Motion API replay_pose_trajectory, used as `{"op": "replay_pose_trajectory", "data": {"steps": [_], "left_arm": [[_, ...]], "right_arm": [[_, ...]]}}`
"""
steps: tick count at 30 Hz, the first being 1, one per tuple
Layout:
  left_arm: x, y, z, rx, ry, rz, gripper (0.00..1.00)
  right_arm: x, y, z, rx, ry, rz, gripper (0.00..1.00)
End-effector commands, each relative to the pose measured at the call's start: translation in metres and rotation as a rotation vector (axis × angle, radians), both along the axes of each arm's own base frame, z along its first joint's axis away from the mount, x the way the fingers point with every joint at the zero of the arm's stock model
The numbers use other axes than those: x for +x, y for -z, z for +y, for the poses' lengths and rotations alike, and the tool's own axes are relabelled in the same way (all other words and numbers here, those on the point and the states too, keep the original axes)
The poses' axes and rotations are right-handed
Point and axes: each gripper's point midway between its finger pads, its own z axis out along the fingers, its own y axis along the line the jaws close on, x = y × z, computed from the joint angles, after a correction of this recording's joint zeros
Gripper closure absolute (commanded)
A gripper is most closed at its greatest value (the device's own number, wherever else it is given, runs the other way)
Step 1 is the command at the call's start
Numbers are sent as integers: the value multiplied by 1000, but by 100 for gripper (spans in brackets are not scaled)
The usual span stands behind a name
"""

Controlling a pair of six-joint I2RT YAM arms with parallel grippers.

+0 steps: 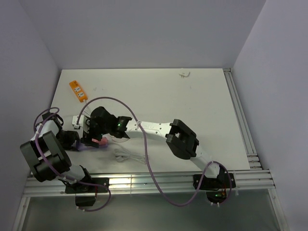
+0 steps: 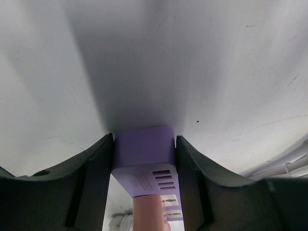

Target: Insert the plug

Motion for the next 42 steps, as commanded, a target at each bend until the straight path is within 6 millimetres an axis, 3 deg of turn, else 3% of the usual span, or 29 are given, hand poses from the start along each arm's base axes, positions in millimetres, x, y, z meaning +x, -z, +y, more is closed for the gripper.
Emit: {"op": "replay_pose_trajectory", "data": {"steps": [1, 9, 11, 18, 23, 25, 26, 28, 32, 42], "left_arm": [[-8, 8, -2, 6, 42, 17, 100], [-7, 8, -1, 10, 53, 13, 100], [-6, 8, -1, 10, 55, 13, 100], [-6, 10, -4, -7, 57, 9, 100], [-5, 9, -3, -2, 55, 7, 100], [-4, 8, -3, -3, 55, 5, 100], [-5, 9, -3, -2, 55, 7, 100], [-5, 9, -3, -4, 52, 6, 100], [-6, 12, -5, -11, 46, 5, 100], [-6, 7, -5, -3, 40, -1, 100]], "right_arm": [[-2, -49, -11, 53, -32, -25, 18], [13, -19, -42, -53, 17, -3, 37], [19, -12, -47, -66, 26, 8, 38], [16, -7, -49, -72, -4, 45, 48], [11, -4, -49, -58, -13, 54, 49], [10, -15, -50, -24, -2, 52, 47], [10, -10, -54, -26, 11, 54, 44], [11, -29, -52, 32, 26, 38, 41], [5, -44, -53, 88, 30, 28, 36], [-10, -21, -41, 3, -30, 46, 45]]}}
